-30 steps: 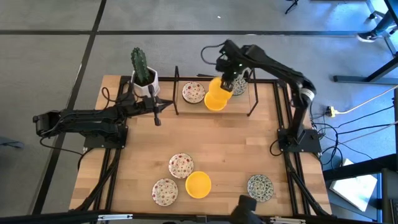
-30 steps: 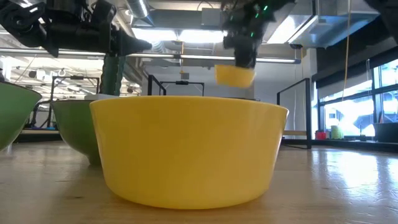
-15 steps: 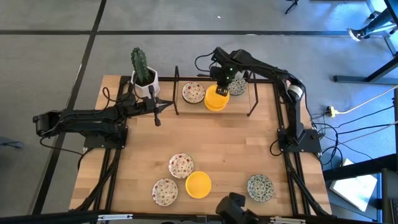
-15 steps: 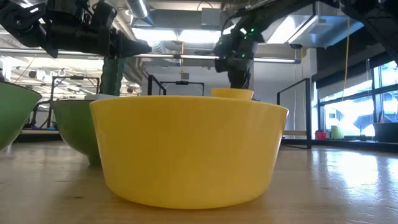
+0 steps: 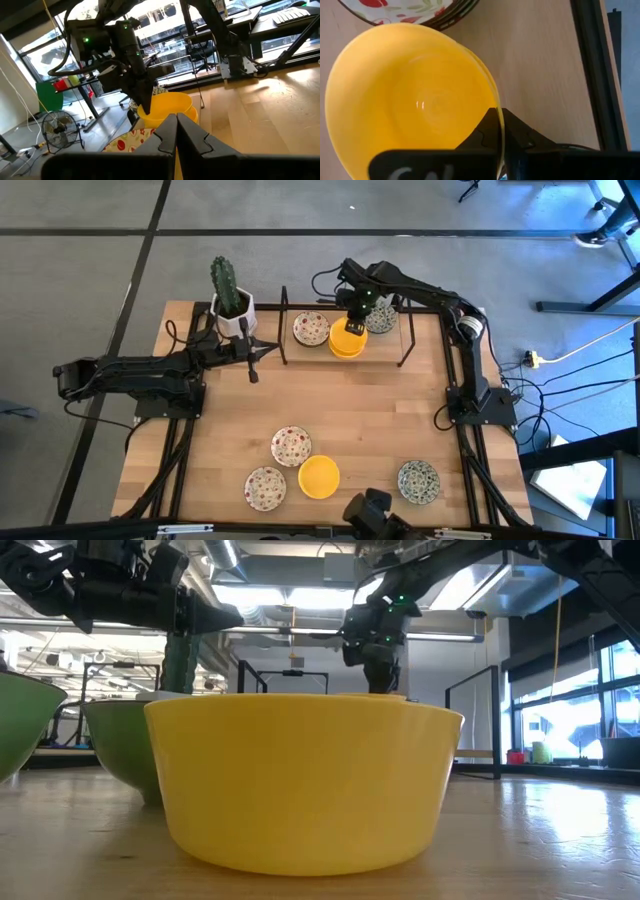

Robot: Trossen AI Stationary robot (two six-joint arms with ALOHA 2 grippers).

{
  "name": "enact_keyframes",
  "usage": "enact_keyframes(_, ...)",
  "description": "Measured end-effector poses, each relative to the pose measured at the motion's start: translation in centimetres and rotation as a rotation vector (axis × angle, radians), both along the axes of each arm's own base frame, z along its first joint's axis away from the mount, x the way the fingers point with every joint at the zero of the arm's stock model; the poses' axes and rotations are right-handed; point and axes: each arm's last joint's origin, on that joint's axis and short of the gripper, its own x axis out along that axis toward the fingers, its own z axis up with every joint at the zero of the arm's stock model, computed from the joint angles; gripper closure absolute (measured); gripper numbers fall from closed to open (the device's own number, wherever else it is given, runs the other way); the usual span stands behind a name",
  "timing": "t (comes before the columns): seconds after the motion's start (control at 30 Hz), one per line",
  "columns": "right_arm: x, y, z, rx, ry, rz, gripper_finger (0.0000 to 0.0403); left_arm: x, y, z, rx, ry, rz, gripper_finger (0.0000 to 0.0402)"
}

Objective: Pick & Place Mini bowls
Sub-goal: Stack the yellow bowl on top of the yellow bowl on the shelf

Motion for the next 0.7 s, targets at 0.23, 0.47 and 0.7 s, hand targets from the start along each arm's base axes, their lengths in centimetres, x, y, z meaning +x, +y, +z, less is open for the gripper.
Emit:
enact_keyframes(0.23, -0.05, 0.25, -0.9, 0.019, 0.019, -0.008, 0.0397, 0.0, 0.0, 0.0, 0.0, 0.0, 0.0, 0.0398)
enact_keyframes(0.47, 0.09, 0.15, -0.89, 0.009, 0.004, -0.011, 0.0388, 0.0, 0.0, 0.0, 0.0, 0.0, 0.0, 0.0398)
enact_keyframes(0.7, 0.3, 0.18, -0.84, 0.003, -0.009, -0.018, 0.0336, 0.0, 0.0, 0.0, 0.0, 0.0, 0.0, 0.0398)
